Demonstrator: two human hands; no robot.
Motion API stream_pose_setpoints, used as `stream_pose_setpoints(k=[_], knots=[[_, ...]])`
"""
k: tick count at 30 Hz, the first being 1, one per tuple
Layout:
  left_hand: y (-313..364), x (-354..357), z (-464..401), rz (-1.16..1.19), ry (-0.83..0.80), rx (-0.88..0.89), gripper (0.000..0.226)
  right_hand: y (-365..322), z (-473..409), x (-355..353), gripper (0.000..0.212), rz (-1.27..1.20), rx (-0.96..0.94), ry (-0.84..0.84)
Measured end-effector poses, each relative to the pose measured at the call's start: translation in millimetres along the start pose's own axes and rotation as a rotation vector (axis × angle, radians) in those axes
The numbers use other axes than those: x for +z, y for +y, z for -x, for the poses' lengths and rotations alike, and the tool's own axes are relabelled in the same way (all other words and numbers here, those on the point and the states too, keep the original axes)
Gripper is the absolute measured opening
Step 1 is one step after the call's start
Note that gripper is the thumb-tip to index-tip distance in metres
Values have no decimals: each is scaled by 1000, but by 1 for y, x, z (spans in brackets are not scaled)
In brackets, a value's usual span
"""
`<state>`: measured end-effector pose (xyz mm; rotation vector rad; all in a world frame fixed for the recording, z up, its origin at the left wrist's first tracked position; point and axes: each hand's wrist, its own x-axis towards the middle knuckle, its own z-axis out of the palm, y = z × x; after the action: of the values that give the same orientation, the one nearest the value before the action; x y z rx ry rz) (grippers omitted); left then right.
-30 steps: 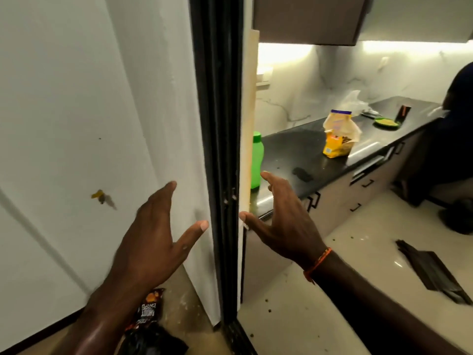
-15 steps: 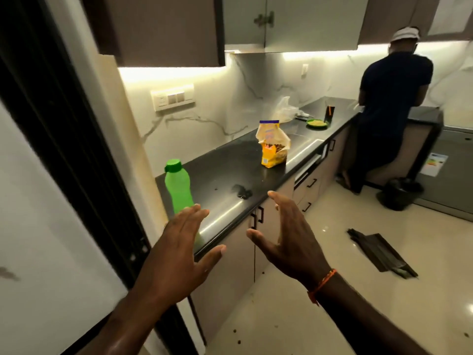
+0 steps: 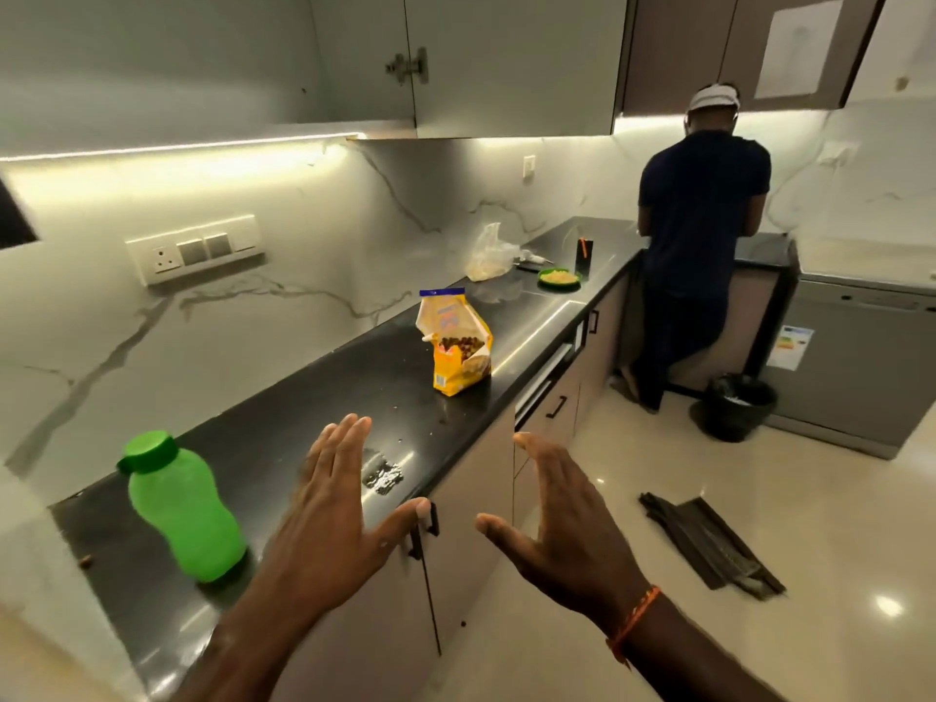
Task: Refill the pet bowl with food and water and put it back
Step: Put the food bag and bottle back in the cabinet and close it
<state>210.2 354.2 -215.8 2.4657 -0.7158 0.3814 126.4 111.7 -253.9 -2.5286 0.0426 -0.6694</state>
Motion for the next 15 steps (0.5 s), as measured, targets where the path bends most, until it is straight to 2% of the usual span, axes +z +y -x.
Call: stream_pose_setpoints(k=[8, 15], knots=[[-4, 54, -87, 39, -83, -48, 111, 67, -75, 24, 96, -23, 35, -39], [-47, 113, -178, 37, -122, -118, 120, 120, -171, 78, 97, -34, 27, -77]])
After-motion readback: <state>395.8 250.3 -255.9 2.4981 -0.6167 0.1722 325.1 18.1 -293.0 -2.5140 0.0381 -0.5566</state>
